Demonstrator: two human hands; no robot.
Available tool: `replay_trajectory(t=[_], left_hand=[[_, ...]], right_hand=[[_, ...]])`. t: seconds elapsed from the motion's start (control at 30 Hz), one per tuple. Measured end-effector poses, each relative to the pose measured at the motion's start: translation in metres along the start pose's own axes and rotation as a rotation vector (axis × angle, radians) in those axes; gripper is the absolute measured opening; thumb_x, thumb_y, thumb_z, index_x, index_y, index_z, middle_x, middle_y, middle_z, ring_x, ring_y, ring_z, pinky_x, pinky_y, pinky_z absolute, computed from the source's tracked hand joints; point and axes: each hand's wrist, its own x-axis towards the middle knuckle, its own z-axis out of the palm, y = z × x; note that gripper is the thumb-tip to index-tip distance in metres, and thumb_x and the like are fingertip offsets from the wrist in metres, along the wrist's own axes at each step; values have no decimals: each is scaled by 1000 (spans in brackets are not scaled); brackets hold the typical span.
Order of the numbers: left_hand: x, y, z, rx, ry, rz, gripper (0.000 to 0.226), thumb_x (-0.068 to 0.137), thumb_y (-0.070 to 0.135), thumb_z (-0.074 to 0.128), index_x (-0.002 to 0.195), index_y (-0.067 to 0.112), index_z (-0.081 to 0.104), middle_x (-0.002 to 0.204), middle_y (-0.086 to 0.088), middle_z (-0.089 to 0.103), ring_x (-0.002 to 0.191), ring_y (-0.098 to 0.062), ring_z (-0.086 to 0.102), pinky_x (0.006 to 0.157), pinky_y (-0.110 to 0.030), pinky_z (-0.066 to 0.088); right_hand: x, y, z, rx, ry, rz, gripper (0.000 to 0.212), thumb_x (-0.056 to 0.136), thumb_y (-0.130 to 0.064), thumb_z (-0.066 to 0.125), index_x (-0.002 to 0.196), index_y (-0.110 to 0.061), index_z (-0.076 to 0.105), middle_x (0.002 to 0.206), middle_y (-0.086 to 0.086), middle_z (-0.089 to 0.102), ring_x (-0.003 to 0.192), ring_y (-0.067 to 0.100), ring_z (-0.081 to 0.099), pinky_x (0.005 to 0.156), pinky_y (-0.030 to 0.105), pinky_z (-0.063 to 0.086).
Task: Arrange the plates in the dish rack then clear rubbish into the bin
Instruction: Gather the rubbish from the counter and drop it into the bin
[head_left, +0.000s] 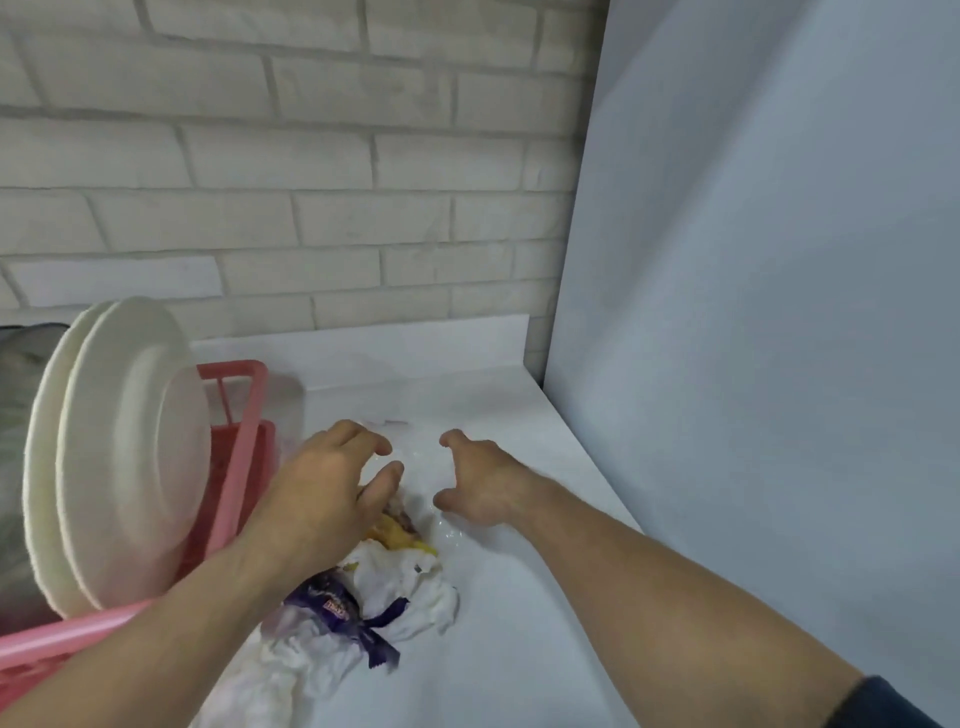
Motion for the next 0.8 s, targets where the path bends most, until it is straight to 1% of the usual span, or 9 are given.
replay_trajectory(t=[0.1,0.2,0.33,0.43,0.53,0.6,0.67,0.73,0.8], left_hand=[[5,-3,8,-5,-7,-5,30,92,42,53,112,22,62,114,11,56,100,-12,55,80,-28,45],[12,-7,7,4,2,-5,28,92,40,52,111,23,63,113,11,56,100,-13,54,79,-27,43],[21,-19,0,16,31,-31,24,93,36,51,109,23,63,112,9,57,101,-15,54,81,-31,45],[26,-27,-2,30,15,-63,24,93,31,50,110,20,63,112,5,57,101,-18,55,78,-30,43],[31,-27,5,89,-123,-139,30,93,33,48,119,21,59,123,1,53,107,-21,54,81,-31,45],[35,-24,14,158,-245,-195,38,92,41,48,125,22,54,128,-1,50,111,-24,51,86,-35,47],[39,-22,22,195,-369,-240,54,85,54,52,130,24,49,129,-1,48,114,-25,49,89,-40,48],[39,-19,33,227,-517,-253,73,74,64,57,134,26,43,128,0,46,114,-25,47,89,-42,49],[36,-18,47,277,-632,-248,82,64,71,61,132,28,43,123,1,46,112,-25,47,88,-42,49]], right_hand=[[7,8,13,-87,-19,-18,68,87,-14,55,146,-26,23,119,10,54,95,29,57,71,35,46],[13,14,14,-56,36,-31,69,86,-5,43,148,-31,24,126,12,51,105,32,57,80,36,50],[15,18,-10,188,221,-47,68,85,-6,37,142,-44,34,121,9,53,96,28,59,78,29,50],[11,17,-31,306,386,-89,61,87,-4,38,139,-33,47,127,11,56,104,27,58,86,27,49],[6,19,-48,282,510,-51,44,89,-9,40,128,-21,58,118,12,62,104,29,59,81,24,45],[-3,20,-55,314,571,-32,28,92,-34,50,110,-17,63,97,4,64,91,25,61,68,26,43],[-13,23,-58,394,571,-2,43,78,-61,63,96,-21,58,86,-9,56,77,12,58,55,25,39],[-23,29,-58,383,537,23,46,67,-58,75,86,-24,51,85,-9,53,67,8,53,48,24,36],[-31,40,-54,303,501,54,34,71,-38,77,78,-23,47,78,-5,53,56,12,49,42,23,34]])
